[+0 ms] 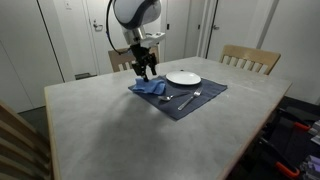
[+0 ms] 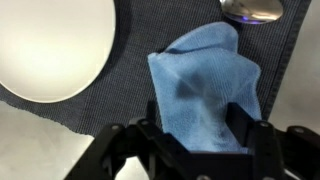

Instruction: Use the blue towel to wipe the white plate then put the blue towel on the table

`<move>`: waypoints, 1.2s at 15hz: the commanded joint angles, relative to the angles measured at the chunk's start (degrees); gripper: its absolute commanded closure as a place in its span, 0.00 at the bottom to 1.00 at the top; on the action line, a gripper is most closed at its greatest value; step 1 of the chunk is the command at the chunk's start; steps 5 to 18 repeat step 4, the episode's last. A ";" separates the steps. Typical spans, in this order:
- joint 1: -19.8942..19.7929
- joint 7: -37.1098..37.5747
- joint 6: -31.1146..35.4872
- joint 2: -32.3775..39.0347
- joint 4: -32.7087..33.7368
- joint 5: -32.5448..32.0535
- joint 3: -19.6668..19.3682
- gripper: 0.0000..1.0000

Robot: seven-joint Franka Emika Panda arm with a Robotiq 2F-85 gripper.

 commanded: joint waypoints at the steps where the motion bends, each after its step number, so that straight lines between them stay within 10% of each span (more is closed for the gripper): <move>1: -2.45 -4.86 -1.80 -5.84 -5.54 -1.58 1.83 0.00; 18: -3.83 -8.12 -2.08 -7.63 -6.88 -1.66 2.50 0.00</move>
